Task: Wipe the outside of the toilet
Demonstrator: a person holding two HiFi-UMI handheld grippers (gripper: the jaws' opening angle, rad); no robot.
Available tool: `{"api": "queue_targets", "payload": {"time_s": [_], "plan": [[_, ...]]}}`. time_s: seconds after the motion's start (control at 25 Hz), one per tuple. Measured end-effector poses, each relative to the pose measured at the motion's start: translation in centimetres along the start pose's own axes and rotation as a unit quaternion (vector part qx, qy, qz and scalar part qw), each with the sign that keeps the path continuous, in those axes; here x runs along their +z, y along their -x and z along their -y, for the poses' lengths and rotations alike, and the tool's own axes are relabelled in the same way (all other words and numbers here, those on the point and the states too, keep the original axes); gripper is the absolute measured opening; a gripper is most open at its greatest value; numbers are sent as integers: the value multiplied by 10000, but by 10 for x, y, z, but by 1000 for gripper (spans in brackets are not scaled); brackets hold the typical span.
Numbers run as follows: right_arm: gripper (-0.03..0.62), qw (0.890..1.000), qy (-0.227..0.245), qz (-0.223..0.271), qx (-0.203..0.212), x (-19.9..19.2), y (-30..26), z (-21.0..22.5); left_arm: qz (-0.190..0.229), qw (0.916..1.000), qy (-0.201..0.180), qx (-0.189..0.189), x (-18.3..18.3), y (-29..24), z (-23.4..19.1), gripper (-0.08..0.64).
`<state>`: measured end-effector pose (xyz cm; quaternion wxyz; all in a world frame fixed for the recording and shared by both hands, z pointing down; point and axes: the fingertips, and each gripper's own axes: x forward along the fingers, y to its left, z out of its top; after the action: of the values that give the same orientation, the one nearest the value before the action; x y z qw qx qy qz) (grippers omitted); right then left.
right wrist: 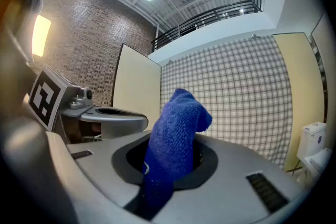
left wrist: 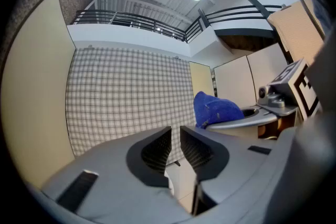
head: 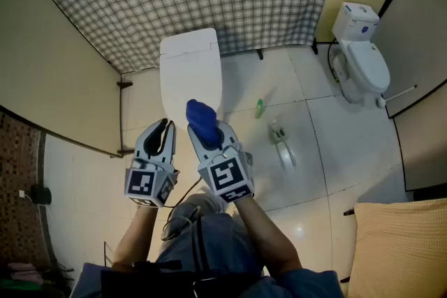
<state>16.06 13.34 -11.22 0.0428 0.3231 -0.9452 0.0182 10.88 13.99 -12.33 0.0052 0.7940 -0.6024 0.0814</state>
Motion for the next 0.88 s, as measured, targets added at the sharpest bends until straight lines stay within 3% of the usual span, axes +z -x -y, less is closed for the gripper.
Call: {"api": "queue_targets", "payload": {"time_s": [0.24, 0.48, 0.6, 0.88], "plan": [[72, 10000, 0, 14, -96, -18, -48, 47, 32, 9999, 59, -149, -11, -68, -14, 61], [72, 9987, -258, -48, -427, -31, -119, 120, 82, 9999, 58, -98, -16, -157, -56, 61], [72, 9983, -140, -64, -558, -29, -151, 149, 115, 9997, 48, -187, -17, -201, -74, 61], [73, 9979, -268, -154, -567, -63, -192, 204, -4, 9996, 17, -293, -46, -286, -74, 61]]}}
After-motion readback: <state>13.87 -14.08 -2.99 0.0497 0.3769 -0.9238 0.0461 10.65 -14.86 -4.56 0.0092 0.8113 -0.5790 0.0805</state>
